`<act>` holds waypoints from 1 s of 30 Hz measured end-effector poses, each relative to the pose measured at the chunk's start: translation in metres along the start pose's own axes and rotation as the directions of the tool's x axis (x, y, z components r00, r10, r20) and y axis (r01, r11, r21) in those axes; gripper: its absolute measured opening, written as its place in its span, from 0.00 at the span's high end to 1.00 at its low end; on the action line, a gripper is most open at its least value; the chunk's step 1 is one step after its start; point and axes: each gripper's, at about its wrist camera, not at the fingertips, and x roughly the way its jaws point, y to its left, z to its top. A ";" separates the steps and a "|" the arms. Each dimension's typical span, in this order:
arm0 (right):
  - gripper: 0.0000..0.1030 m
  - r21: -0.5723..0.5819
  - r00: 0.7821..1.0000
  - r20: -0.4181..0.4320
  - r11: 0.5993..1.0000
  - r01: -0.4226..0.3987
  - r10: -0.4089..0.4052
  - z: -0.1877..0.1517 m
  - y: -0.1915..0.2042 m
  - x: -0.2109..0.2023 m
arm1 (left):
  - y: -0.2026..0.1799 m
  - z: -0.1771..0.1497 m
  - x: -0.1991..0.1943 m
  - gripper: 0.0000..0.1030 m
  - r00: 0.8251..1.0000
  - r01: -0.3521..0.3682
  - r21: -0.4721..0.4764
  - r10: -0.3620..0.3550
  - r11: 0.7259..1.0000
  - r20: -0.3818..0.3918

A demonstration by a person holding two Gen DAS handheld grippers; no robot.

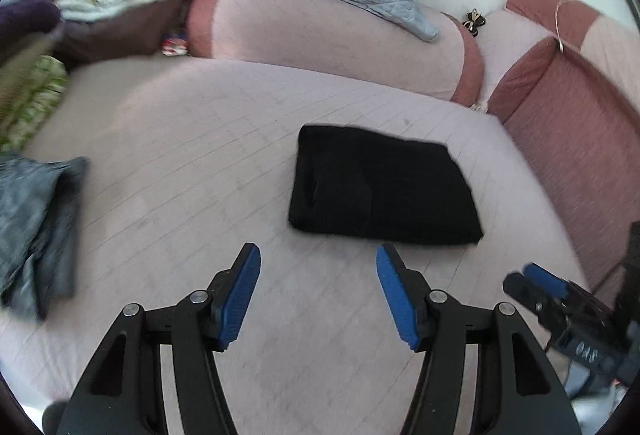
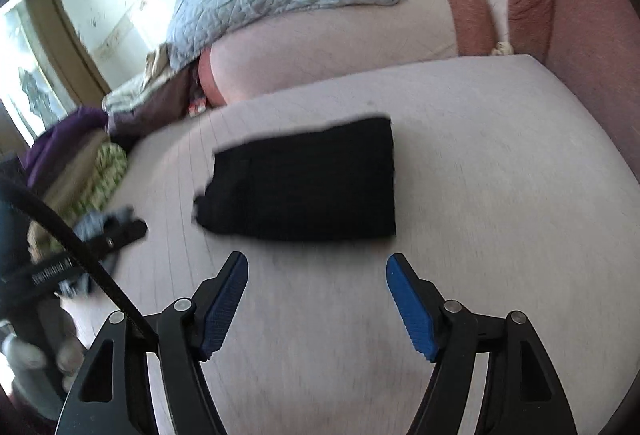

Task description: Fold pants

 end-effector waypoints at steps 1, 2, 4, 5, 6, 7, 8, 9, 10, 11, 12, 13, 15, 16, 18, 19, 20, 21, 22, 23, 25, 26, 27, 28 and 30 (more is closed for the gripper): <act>0.25 -0.007 1.000 0.009 1.000 0.023 -0.023 -0.014 0.003 -0.004 | -0.001 -0.008 -0.005 0.42 0.999 -0.030 0.011 0.030 0.999 0.013; 0.25 -0.010 0.999 0.017 0.999 0.041 -0.040 -0.024 0.005 -0.007 | -0.005 -0.017 -0.011 0.42 0.998 -0.058 0.031 0.057 0.998 0.029; 0.25 -0.015 0.997 0.028 0.997 0.072 -0.072 -0.041 0.009 -0.012 | -0.011 -0.025 -0.015 0.40 0.996 -0.084 0.054 0.082 0.995 0.031; 0.25 -0.013 0.997 0.027 0.997 0.076 -0.075 -0.046 0.010 -0.012 | -0.013 -0.029 -0.018 0.39 0.995 -0.094 0.057 0.092 0.994 0.029; 0.25 -0.007 0.997 0.023 0.997 0.075 -0.075 -0.050 0.010 -0.013 | -0.014 -0.033 -0.021 0.39 0.995 -0.094 0.054 0.092 0.994 0.028; 0.25 -0.004 0.997 0.022 0.997 0.074 -0.074 -0.053 0.010 -0.015 | -0.015 -0.037 -0.024 0.38 0.995 -0.093 0.054 0.091 0.994 0.029; 0.25 -0.006 0.997 0.024 0.997 0.074 -0.074 -0.055 0.011 -0.018 | -0.017 -0.040 -0.027 0.38 0.995 -0.100 0.058 0.099 0.993 0.030; 0.25 -0.011 0.997 0.029 0.997 0.077 -0.077 -0.056 0.013 -0.020 | -0.018 -0.043 -0.030 0.37 0.994 -0.107 0.064 0.105 0.992 0.033; 0.25 -0.018 0.996 0.034 0.997 0.082 -0.081 -0.057 0.014 -0.022 | -0.020 -0.045 -0.033 0.36 0.993 -0.113 0.073 0.111 0.991 0.041; 0.25 -0.021 0.996 0.036 0.996 0.084 -0.084 -0.058 0.017 -0.022 | -0.023 -0.047 -0.035 0.36 0.993 -0.116 0.079 0.112 0.990 0.047; 0.25 -0.023 0.996 0.039 0.996 0.087 -0.086 -0.058 0.018 -0.023 | -0.025 -0.048 -0.037 0.34 0.992 -0.117 0.088 0.113 0.989 0.052; 0.25 -0.026 0.995 0.041 0.996 0.088 -0.087 -0.059 0.019 -0.023 | -0.028 -0.049 -0.038 0.34 0.992 -0.117 0.094 0.112 0.989 0.055; 0.25 -0.031 0.995 0.039 0.995 0.091 -0.090 -0.060 0.020 -0.023 | -0.031 -0.050 -0.040 0.34 0.993 -0.111 0.103 0.106 0.988 0.058; 0.25 -0.032 0.995 0.039 0.995 0.093 -0.092 -0.061 0.021 -0.023 | -0.033 -0.050 -0.039 0.34 0.993 -0.109 0.105 0.104 0.988 0.057; 0.25 -0.039 0.995 0.036 0.994 0.098 -0.097 -0.063 0.022 -0.022 | -0.035 -0.051 -0.038 0.33 0.994 -0.104 0.108 0.099 0.989 0.052; 0.25 -0.042 0.994 0.036 0.994 0.101 -0.099 -0.063 0.022 -0.021 | -0.035 -0.051 -0.037 0.33 0.994 -0.102 0.107 0.097 0.989 0.047; 0.25 -0.045 0.994 0.036 0.994 0.104 -0.102 -0.063 0.022 -0.021 | -0.035 -0.052 -0.036 0.33 0.995 -0.099 0.106 0.095 0.989 0.042; 0.24 -0.046 0.994 0.037 0.993 0.106 -0.104 -0.064 0.022 -0.021 | -0.036 -0.054 -0.035 0.33 0.995 -0.098 0.106 0.095 0.990 0.039; 0.24 -0.046 0.994 0.038 0.993 0.109 -0.107 -0.064 0.022 -0.020 | -0.036 -0.054 -0.034 0.33 0.995 -0.098 0.107 0.095 0.989 0.036; 0.24 -0.046 0.993 0.038 0.993 0.111 -0.110 -0.064 0.022 -0.020 | -0.037 -0.055 -0.033 0.33 0.995 -0.097 0.109 0.094 0.989 0.032; 0.24 -0.044 0.993 0.034 0.992 0.115 -0.113 -0.064 0.020 -0.018 | -0.037 -0.056 -0.030 0.33 0.996 -0.091 0.108 0.090 0.990 0.021; 0.24 -0.042 0.993 0.032 0.992 0.116 -0.115 -0.065 0.020 -0.018 | -0.037 -0.057 -0.029 0.33 0.996 -0.089 0.108 0.087 0.990 0.017; 0.24 -0.040 0.993 0.030 0.992 0.118 -0.117 -0.065 0.019 -0.017 | -0.038 -0.057 -0.028 0.33 0.996 -0.087 0.109 0.086 0.990 0.014; 0.24 -0.038 0.992 0.029 0.992 0.121 -0.120 -0.065 0.018 -0.016 | -0.038 -0.058 -0.028 0.33 0.996 -0.085 0.110 0.084 0.990 0.012; 0.24 -0.035 0.992 0.028 0.992 0.124 -0.123 -0.065 0.017 -0.015 | -0.040 -0.059 -0.027 0.33 0.997 -0.080 0.111 0.080 0.991 0.008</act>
